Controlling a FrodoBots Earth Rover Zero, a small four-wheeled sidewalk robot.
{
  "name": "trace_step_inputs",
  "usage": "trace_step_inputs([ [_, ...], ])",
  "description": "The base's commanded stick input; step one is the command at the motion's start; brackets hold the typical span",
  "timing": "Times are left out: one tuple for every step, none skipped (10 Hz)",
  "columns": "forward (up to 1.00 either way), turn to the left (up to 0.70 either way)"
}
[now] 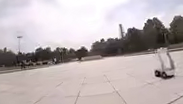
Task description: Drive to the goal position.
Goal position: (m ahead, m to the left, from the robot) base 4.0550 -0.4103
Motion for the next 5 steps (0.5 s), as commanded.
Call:
trace_step_inputs([
  [0.7, 0.0],
  [0.7, 0.0],
  [0.7, 0.0],
  [0.7, 0.0],
  [0.7, 0.0],
])
